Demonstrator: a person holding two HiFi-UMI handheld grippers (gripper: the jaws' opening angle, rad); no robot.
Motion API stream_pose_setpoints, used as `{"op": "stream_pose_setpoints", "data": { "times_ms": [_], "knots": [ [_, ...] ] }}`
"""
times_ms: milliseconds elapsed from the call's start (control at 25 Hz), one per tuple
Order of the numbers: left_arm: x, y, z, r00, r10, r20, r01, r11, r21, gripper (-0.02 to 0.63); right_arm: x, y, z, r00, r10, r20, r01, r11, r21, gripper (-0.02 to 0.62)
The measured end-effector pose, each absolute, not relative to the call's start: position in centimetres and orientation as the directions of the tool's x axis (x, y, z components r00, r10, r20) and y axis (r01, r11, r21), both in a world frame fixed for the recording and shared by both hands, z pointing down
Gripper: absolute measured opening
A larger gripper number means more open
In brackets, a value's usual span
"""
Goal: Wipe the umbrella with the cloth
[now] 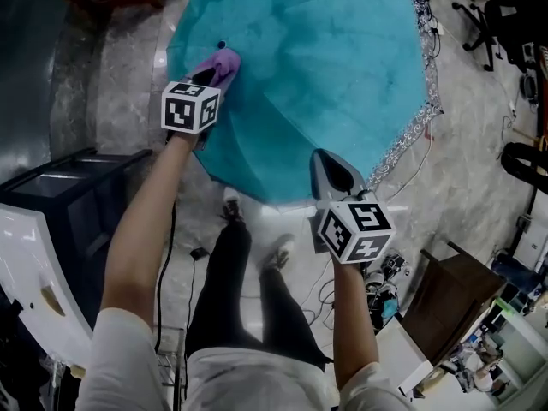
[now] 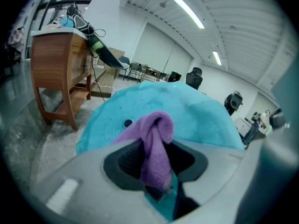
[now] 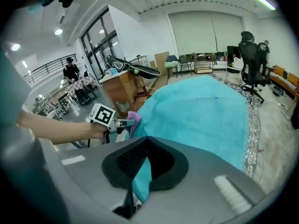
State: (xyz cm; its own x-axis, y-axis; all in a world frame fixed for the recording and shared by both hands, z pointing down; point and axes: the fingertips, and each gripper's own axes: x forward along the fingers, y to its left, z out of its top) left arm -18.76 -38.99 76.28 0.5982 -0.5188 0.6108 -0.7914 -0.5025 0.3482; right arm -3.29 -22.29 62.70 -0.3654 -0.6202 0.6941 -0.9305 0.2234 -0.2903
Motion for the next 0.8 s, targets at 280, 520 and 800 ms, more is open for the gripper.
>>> {"op": "stream_pose_setpoints", "data": {
  "times_ms": [280,520,800],
  "knots": [
    [-16.5,-34.6,76.1,0.611,-0.509,0.606,-0.779,-0.522,0.347,0.132,-1.5,-19.3,63.1,-0.365,-0.626,0.689,-0.931,0.222,-0.291,0.005],
    [-13.7,-30.0,75.2,0.606,-0.516,0.606,-0.788,-0.496,0.365,0.132,0.9,-15.8,61.4,-0.382,-0.629,0.677,-0.924,0.236,-0.302,0.005],
    [-9.9,-23.7,74.5,0.617,-0.526,0.585,-0.781,-0.5,0.374,0.132,4.6,-11.4,60.7,-0.374,-0.633,0.677,-0.927,0.238,-0.289,0.005]
  ]
}}
